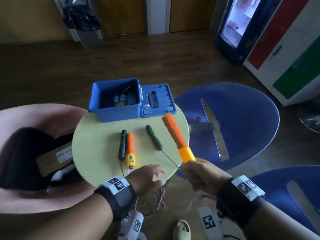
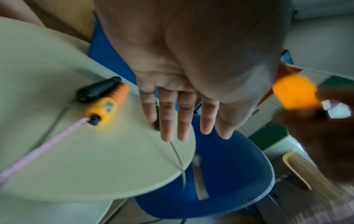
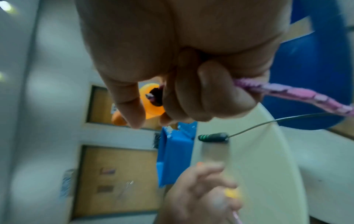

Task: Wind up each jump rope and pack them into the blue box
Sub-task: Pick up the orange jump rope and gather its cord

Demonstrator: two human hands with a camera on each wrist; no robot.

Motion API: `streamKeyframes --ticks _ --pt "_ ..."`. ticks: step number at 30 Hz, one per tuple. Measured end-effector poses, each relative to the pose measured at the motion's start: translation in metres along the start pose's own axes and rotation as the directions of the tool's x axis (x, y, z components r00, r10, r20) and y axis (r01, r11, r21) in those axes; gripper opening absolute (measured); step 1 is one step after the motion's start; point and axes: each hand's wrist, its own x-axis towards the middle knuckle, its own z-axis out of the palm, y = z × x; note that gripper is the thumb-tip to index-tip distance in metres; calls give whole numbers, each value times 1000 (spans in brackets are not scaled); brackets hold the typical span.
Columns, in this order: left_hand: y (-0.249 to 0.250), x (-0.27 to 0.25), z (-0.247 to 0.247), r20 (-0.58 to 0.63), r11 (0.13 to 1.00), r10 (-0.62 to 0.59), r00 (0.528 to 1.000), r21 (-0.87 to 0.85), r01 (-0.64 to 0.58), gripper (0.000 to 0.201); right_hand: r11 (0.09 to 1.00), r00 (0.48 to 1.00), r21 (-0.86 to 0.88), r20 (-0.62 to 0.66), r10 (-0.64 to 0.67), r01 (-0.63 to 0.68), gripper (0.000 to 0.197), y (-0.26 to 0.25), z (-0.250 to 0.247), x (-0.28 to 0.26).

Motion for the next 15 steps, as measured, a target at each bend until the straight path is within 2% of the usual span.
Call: streamKeyframes --ticks 2,3,4,6,7,10,12,15 --pt "29 3 19 49 995 97 994 -6 -97 56 997 994 -18 77 -71 73 21 -16 9 -5" --pt "41 4 29 85 991 132 988 -23 -131 57 994 988 -12 115 -105 107 17 -23 14 -9" --pt "52 4 37 125 987 160 979 -41 -156 51 990 979 0 148 -139 140 21 -30 16 -11" --pt "63 6 51 210 988 154 965 -30 -151 27 979 962 18 184 -204 204 31 -41 15 -15" --pt "65 6 56 231 994 107 967 -11 -107 19 972 953 17 193 -235 236 32 -46 11 -18" --pt "44 -2 60 184 988 -152 971 28 150 26 956 941 9 172 -290 293 25 -58 -11 -26" --pt "13 -17 58 125 947 -318 940 89 309 28 945 942 -66 133 -309 320 20 -63 -32 -30" --pt "-42 -53 55 12 845 -512 859 186 502 29 871 940 -359 71 -334 337 12 -61 -59 -37"
